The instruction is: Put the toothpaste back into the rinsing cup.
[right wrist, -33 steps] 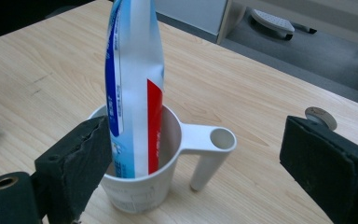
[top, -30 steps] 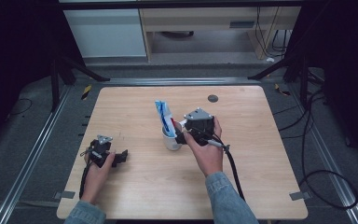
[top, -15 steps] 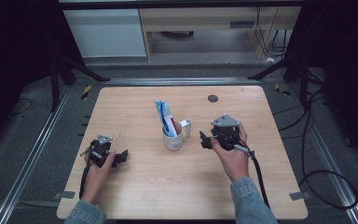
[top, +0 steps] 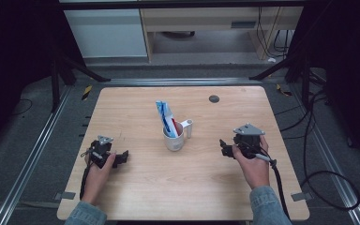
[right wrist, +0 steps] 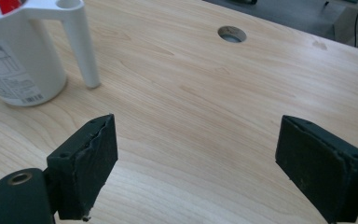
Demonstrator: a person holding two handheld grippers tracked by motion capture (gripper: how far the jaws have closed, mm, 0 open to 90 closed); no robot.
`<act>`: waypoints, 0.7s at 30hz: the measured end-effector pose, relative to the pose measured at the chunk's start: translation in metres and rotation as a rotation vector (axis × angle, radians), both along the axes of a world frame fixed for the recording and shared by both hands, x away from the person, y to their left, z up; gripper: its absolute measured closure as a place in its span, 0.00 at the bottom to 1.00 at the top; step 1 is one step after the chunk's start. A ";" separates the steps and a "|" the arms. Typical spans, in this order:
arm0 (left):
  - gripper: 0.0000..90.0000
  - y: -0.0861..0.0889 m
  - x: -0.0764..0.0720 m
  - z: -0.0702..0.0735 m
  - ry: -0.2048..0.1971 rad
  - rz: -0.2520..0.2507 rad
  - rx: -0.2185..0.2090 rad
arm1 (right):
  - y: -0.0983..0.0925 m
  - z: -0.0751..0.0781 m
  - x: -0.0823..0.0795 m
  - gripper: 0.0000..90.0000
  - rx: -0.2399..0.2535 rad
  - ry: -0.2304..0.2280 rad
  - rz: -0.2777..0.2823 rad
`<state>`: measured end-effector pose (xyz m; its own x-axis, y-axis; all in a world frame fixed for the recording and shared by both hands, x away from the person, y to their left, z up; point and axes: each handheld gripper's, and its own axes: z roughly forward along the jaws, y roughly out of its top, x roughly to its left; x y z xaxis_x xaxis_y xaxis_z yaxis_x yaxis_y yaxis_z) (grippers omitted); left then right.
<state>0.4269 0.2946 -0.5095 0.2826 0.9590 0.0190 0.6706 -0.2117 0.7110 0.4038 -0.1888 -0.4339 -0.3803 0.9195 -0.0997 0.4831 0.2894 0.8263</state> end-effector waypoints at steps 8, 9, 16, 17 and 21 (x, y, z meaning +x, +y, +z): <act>0.00 0.000 0.000 0.000 0.000 0.000 0.000 | -0.021 -0.014 -0.002 0.15 0.022 0.018 -0.049; 0.00 0.000 0.000 0.000 0.000 0.000 0.000 | -0.023 -0.015 -0.002 0.15 0.028 0.023 -0.052; 0.00 0.000 0.000 0.000 0.000 0.000 0.000 | -0.035 -0.026 -0.002 0.15 0.038 0.045 -0.081; 0.00 0.000 0.000 0.000 0.000 0.000 0.000 | -0.037 -0.027 -0.003 0.15 0.044 0.051 -0.086; 0.00 0.000 0.000 0.000 0.000 0.000 0.000 | -0.042 -0.033 -0.004 0.15 0.048 0.065 -0.097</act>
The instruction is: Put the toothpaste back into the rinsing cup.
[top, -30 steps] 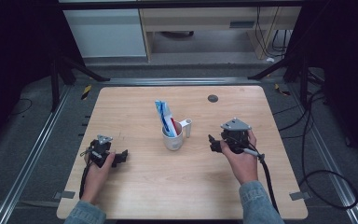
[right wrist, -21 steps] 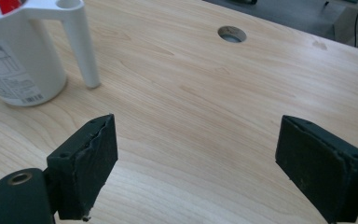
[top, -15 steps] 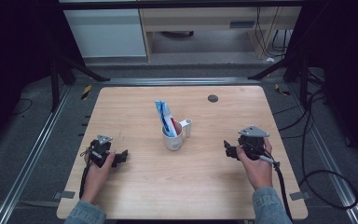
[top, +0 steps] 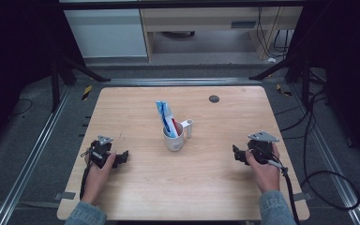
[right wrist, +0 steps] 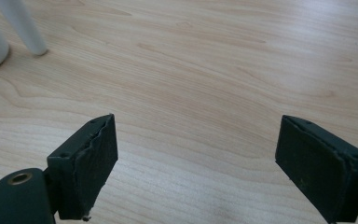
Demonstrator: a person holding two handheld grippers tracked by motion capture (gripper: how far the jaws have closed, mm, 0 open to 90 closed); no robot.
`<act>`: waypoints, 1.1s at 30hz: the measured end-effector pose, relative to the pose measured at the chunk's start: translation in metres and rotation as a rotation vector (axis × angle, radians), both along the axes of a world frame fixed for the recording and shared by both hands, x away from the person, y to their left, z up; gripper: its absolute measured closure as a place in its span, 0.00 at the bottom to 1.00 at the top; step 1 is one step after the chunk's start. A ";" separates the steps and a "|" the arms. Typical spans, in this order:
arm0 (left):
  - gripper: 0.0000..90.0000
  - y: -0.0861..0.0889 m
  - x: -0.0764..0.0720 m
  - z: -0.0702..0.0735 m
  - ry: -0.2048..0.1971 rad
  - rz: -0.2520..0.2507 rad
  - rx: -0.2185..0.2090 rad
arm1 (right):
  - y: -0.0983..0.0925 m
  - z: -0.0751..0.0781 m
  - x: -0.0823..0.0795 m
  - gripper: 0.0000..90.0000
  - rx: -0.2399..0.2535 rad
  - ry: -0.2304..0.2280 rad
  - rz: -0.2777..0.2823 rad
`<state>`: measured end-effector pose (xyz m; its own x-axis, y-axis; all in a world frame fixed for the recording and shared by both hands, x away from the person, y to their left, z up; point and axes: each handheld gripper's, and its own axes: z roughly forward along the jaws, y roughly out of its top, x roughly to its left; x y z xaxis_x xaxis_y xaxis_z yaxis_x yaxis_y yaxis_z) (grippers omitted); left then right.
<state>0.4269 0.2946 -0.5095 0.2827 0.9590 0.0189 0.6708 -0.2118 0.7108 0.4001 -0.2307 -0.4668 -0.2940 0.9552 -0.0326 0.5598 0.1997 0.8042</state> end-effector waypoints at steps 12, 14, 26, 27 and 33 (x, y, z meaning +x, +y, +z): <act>0.00 0.000 0.000 0.000 0.000 0.000 0.000 | -0.010 -0.018 -0.003 0.15 0.003 0.040 -0.026; 0.00 0.000 0.000 0.000 0.000 0.000 0.000 | -0.011 -0.021 -0.003 0.15 0.004 0.047 -0.026; 0.00 0.000 0.000 0.000 0.000 0.000 0.000 | -0.022 -0.042 -0.002 0.13 0.019 0.086 -0.060; 0.00 0.000 0.000 0.000 0.000 0.000 0.000 | -0.024 -0.044 -0.002 0.13 0.022 0.085 -0.066; 0.00 0.000 0.000 0.000 0.000 0.000 0.000 | -0.029 -0.046 0.002 0.11 0.044 0.091 -0.095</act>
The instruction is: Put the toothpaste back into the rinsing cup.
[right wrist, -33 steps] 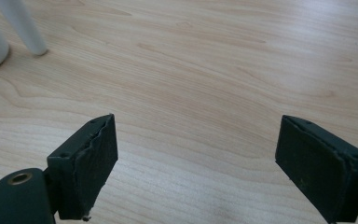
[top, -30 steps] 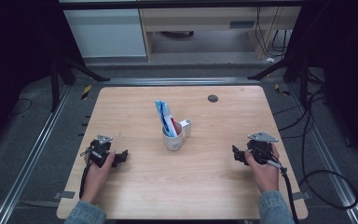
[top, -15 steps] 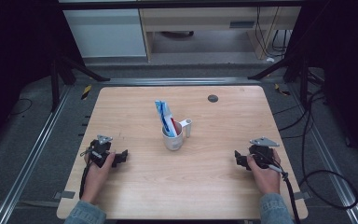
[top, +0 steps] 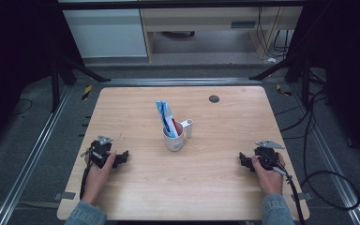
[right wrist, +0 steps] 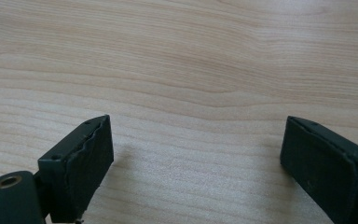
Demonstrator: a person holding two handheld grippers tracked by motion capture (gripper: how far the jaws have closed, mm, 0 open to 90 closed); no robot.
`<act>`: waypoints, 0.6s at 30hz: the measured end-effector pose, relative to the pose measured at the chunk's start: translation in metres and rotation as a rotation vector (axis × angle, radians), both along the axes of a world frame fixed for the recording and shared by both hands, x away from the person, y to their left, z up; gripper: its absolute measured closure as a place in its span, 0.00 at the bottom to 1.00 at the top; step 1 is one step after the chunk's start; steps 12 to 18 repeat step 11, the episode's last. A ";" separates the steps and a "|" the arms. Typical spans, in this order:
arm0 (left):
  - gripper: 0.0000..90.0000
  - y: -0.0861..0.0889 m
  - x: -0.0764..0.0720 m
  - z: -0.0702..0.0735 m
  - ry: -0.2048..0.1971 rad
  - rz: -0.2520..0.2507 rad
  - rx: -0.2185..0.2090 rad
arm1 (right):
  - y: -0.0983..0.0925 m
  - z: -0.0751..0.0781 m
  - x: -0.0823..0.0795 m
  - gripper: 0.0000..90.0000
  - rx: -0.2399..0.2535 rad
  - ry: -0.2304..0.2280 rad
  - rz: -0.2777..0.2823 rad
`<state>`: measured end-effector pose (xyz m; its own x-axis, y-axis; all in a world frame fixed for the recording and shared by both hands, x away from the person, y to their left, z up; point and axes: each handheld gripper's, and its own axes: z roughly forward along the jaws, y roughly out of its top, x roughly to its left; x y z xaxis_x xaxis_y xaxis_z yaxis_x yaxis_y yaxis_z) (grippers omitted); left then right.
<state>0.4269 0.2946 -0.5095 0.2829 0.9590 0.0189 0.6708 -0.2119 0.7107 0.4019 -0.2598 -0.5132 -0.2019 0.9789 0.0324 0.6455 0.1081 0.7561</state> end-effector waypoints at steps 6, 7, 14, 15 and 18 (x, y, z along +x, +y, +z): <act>0.00 0.000 0.000 0.000 -0.001 0.000 0.001 | 0.004 -0.001 0.004 0.06 -0.037 0.021 0.014; 0.00 0.000 0.000 0.000 -0.001 0.000 0.000 | 0.004 -0.001 0.004 0.06 -0.035 0.023 0.015; 0.00 0.000 0.000 0.000 0.000 0.000 0.001 | 0.004 -0.001 0.003 0.04 -0.037 0.025 0.025; 0.00 0.000 0.000 0.000 0.000 0.000 0.001 | 0.004 -0.001 0.003 0.04 -0.037 0.025 0.025; 0.00 0.000 0.000 0.000 0.000 0.000 0.001 | 0.004 -0.001 0.003 0.04 -0.037 0.025 0.025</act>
